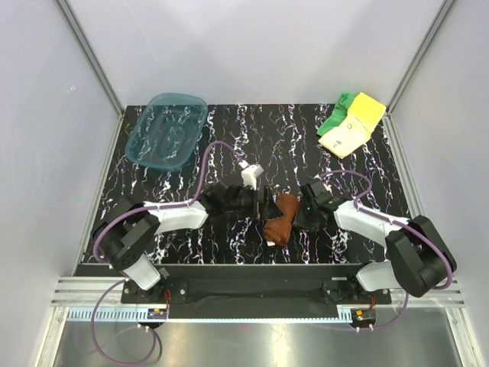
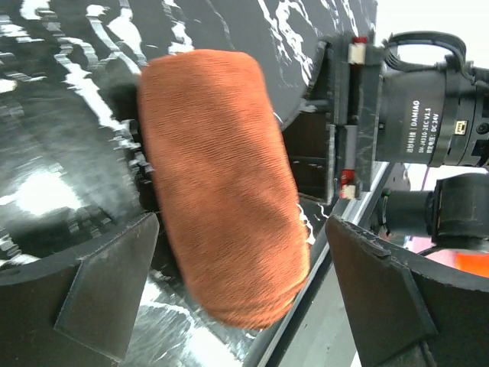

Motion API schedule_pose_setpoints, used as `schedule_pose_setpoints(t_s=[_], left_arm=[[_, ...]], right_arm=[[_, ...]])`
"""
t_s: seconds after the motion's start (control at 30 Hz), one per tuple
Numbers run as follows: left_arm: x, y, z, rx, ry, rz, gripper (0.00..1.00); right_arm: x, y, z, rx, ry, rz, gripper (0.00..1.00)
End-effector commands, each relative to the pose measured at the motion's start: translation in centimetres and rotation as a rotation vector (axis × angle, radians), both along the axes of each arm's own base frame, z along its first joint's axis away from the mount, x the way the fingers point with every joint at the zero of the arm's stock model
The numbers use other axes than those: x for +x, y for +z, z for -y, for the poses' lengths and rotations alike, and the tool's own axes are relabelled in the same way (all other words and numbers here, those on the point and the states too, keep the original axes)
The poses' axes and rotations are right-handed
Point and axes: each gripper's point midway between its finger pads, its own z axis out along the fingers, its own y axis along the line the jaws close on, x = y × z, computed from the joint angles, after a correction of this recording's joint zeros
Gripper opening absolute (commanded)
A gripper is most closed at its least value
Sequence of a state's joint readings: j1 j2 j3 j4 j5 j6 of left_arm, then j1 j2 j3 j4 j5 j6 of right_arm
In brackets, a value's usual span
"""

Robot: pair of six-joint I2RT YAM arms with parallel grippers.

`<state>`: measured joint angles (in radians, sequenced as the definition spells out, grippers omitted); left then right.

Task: Roll the towels
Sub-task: Place the rolled towel into the container

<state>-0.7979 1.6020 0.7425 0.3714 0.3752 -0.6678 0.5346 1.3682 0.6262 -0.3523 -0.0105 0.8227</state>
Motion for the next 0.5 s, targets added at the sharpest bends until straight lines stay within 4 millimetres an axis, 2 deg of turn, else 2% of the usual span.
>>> schedule_pose_setpoints(t_s=[0.0,0.13,0.23,0.33,0.47], left_arm=[[0.9,0.5,1.9,0.019,-0.026,0.064,0.99],[0.3,0.7,3.1,0.007,-0.051,0.070,0.99],[0.2,0.1,3.9,0.055,-0.060,0.074,0.99],[0.6,-1.8,3.8,0.147,-0.038,0.058,0.99],[0.2,-2.7,4.0,0.161,-0.051,0.045,0.99]], right_arm=[[1.5,1.2,-1.0,0.034,0.009,0.045,0.34],[1.5,1.3,-1.0,0.033,0.010,0.047,0.34],[1.6,1.4,-0.9,0.030,0.007,0.051,0.34],[1.5,1.3,-0.9,0.028,0.012,0.048,0.34],[1.5,1.4,-0.9,0.031,0.010,0.050,0.34]])
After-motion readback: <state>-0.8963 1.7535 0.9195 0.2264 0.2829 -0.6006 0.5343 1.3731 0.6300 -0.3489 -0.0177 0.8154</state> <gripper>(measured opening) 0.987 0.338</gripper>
